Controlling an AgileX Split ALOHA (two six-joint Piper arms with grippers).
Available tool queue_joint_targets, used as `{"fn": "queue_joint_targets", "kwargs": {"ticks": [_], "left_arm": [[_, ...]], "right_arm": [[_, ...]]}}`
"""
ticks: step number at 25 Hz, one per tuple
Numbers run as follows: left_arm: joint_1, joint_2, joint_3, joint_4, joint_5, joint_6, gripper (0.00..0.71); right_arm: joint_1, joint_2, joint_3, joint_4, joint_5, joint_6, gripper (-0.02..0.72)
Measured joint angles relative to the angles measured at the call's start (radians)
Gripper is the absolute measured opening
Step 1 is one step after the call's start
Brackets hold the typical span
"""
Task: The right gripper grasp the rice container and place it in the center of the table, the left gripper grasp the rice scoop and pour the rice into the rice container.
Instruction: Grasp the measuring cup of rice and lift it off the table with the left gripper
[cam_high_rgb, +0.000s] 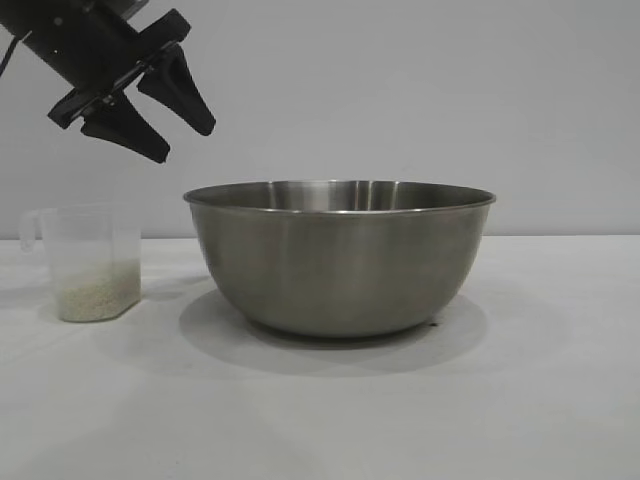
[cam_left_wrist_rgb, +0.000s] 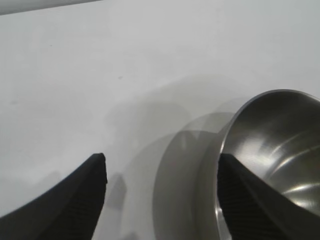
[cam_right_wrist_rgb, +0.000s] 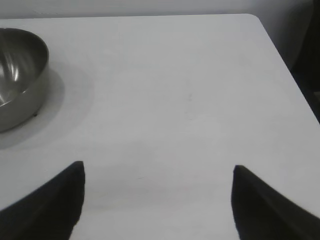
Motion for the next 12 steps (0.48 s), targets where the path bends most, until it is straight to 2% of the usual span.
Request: {"fn": "queue_joint_targets", "kwargs": {"ticks": [8, 12], "left_arm": [[0.0, 0.0, 0.0, -0.01, 0.0, 0.023, 0.444], [0.0, 0.0, 0.0, -0.01, -0.038, 0.024, 0.444]], "right_arm": [[0.0, 0.0, 0.0, 0.0, -0.002, 0.0, 0.52], [0.0, 0.0, 0.0, 0.0, -0.002, 0.0, 0.52]]}}
